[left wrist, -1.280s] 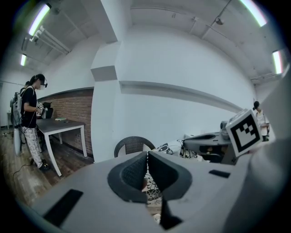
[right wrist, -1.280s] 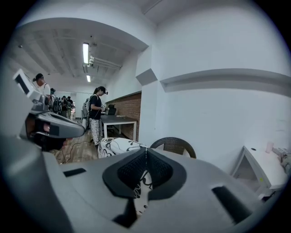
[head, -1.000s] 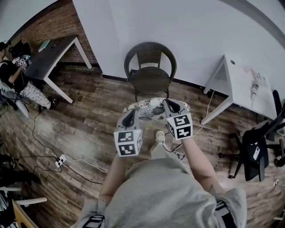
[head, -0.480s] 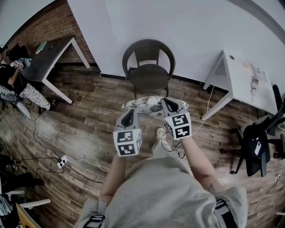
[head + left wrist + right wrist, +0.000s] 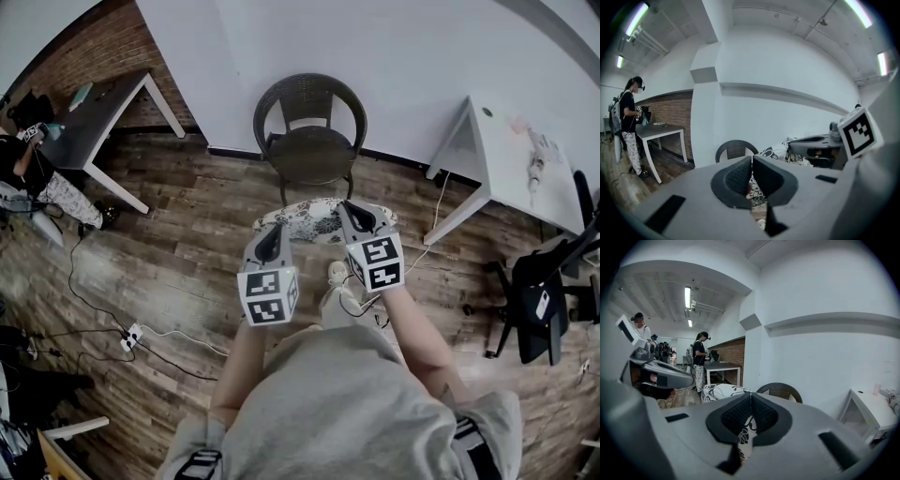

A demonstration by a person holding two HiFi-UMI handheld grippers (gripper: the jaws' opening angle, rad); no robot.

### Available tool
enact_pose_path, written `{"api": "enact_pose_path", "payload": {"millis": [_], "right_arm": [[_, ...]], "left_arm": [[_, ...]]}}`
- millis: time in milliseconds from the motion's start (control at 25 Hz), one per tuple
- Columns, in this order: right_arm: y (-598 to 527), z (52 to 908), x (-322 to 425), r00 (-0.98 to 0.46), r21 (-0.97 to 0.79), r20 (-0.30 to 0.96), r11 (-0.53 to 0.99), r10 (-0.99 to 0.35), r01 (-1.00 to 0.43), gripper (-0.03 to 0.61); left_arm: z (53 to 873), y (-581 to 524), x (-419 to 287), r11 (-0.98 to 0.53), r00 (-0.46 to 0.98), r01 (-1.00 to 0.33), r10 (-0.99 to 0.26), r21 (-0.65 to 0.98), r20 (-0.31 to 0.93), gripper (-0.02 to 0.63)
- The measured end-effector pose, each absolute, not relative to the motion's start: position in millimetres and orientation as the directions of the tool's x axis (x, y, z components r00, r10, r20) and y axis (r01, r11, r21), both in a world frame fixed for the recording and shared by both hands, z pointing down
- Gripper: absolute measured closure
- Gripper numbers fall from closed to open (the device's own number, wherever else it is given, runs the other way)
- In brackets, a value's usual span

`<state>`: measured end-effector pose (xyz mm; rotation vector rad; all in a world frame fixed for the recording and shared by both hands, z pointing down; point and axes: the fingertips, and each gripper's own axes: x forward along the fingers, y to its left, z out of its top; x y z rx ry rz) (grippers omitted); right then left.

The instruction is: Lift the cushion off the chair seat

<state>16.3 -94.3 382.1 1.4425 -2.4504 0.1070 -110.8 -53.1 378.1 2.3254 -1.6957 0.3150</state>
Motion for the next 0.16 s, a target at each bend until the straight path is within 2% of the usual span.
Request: {"api": "enact_pose_path", "payload": {"millis": [160], "right_arm": [[-97.7, 383.2, 17.2, -0.458, 0.083, 0.287, 0.498, -0.841, -0.863, 0.572]], "left_arm": [[380.8, -57.9, -108.9, -0.294, 0.301, -0.953, -0.899, 0.07, 0.32, 0.604]]}}
